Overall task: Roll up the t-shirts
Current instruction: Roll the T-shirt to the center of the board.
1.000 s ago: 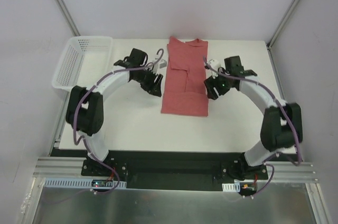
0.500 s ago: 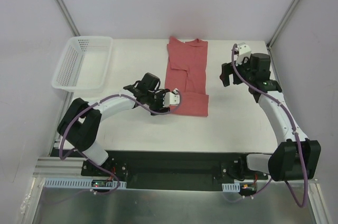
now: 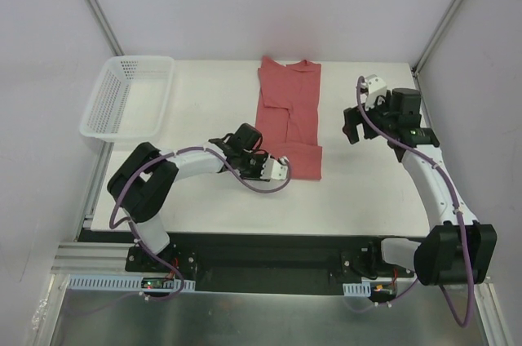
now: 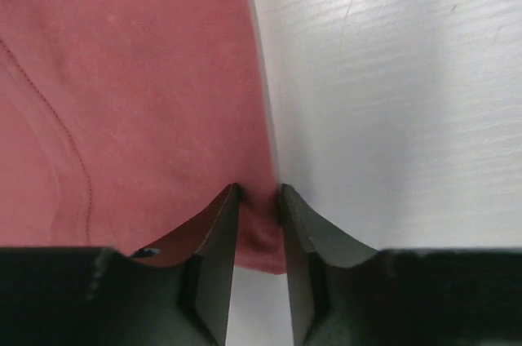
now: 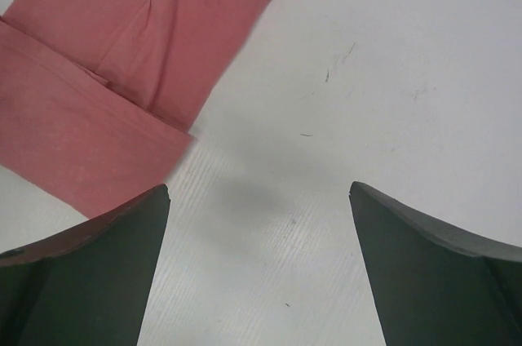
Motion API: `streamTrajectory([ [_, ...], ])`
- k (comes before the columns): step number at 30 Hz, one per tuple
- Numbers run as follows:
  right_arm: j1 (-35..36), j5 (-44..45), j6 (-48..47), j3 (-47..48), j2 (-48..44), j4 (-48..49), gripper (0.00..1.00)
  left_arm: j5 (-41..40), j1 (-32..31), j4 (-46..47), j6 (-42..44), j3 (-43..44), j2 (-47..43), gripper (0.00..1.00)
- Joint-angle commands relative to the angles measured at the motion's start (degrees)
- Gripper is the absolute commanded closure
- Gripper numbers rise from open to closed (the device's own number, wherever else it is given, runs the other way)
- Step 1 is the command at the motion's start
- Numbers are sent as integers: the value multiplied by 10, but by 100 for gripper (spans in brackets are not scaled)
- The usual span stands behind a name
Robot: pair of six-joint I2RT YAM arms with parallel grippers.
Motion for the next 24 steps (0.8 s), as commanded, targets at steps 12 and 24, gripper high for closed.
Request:
streamTrajectory([
  [12,131,-53,-279,-199,-114,53,3,151,37,-180,-243,150,24,100],
  [24,270,-57,-351,-268,-56,152,4,275,95,-186,-390,197,62,100],
])
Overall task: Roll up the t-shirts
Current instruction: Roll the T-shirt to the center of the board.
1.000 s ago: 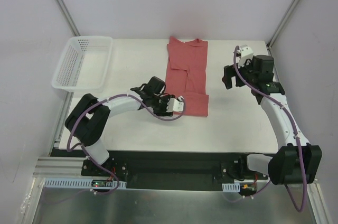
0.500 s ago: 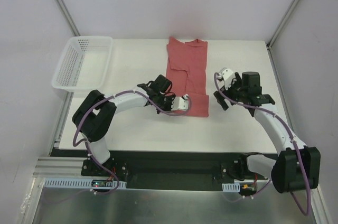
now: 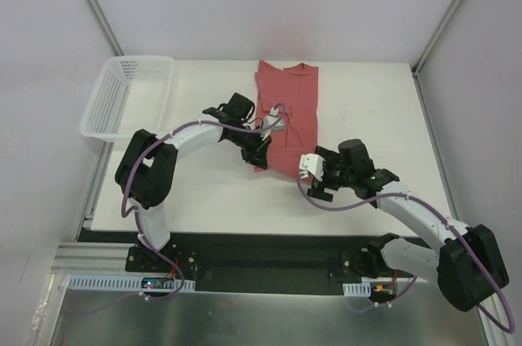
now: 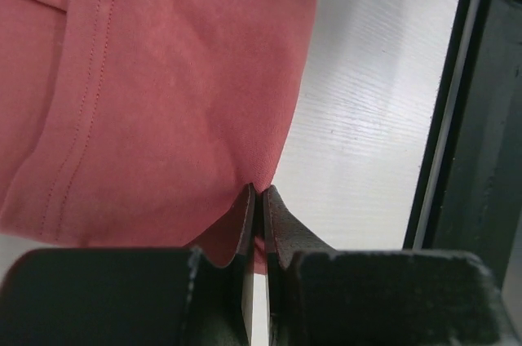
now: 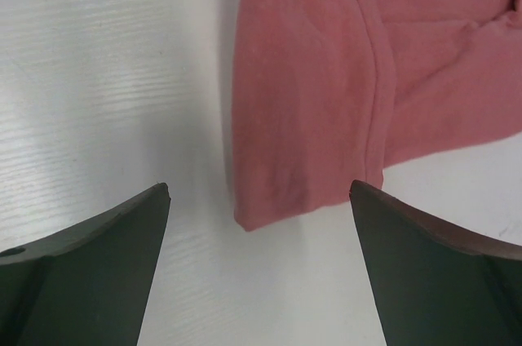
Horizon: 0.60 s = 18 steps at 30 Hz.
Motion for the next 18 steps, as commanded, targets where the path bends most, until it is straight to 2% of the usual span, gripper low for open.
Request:
streamTrajectory([
  [1,28,-3,-37,9,58,76,4,69,13,-24,-45,14,-4,100],
  [9,58,12,-63,42,155,133,4,90,38,-24,-51,21,-1,100],
  [14,68,71,-66,47,206,203,0,93,52,-25,-46,17,-5,100],
  [16,69,83,-68,53,217,210,12,91,58,-26,-44,12,-8,100],
  [17,69,84,-71,56,220,210,28,86,59,-26,-42,9,-14,98],
  [18,68,80,-77,58,223,207,37,75,60,-25,-37,4,-18,91],
])
